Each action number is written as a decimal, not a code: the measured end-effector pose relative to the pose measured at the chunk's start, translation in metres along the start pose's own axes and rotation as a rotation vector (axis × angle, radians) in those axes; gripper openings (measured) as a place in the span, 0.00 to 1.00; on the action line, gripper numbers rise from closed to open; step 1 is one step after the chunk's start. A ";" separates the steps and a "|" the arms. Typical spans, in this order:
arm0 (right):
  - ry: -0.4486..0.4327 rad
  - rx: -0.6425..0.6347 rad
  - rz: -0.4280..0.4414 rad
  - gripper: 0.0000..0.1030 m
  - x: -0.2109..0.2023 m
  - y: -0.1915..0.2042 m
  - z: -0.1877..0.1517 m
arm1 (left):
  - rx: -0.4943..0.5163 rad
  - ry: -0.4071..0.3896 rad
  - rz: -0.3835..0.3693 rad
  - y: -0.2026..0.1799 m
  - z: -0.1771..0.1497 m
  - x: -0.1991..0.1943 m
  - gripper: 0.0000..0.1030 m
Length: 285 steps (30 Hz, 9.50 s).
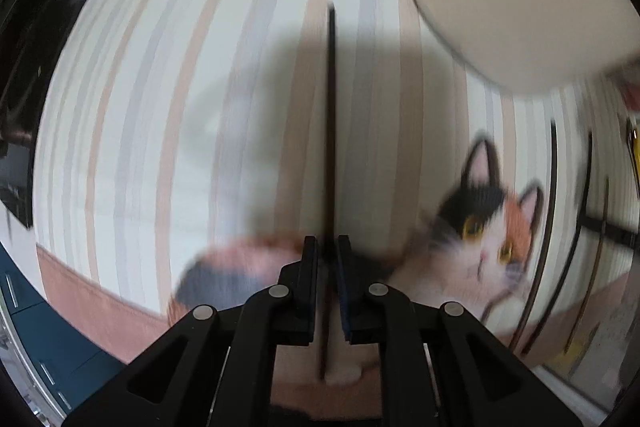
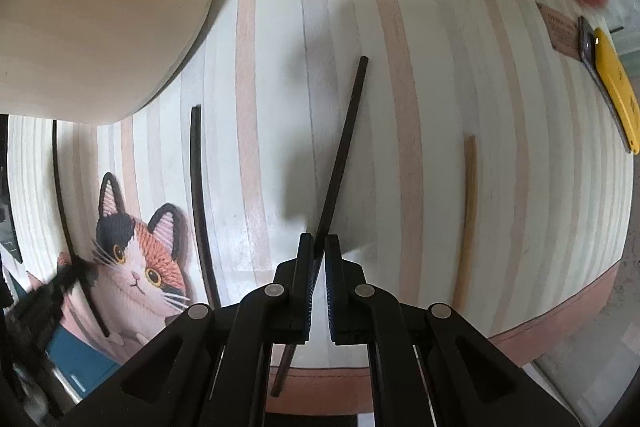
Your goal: Organize utensils
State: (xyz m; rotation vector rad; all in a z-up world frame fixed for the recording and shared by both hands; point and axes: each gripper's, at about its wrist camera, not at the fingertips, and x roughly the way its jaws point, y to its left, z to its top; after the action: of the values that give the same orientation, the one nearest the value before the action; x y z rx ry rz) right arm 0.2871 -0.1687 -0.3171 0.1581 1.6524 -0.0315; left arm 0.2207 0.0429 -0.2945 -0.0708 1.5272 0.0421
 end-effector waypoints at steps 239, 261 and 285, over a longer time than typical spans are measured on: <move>-0.123 0.042 0.011 0.08 -0.002 0.012 -0.046 | 0.114 -0.027 -0.013 -0.018 0.017 -0.002 0.27; -0.167 0.057 -0.004 0.07 -0.004 0.022 -0.055 | 0.184 -0.108 0.011 -0.064 0.013 -0.026 0.02; -0.638 0.032 0.100 0.07 -0.157 0.020 -0.073 | 0.123 -0.546 -0.063 -0.030 0.014 -0.192 0.02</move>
State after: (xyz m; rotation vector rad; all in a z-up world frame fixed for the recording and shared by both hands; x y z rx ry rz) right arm 0.2293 -0.1539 -0.1536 0.2277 1.0063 -0.0286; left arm 0.2286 0.0171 -0.1011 -0.0065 0.9782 -0.0782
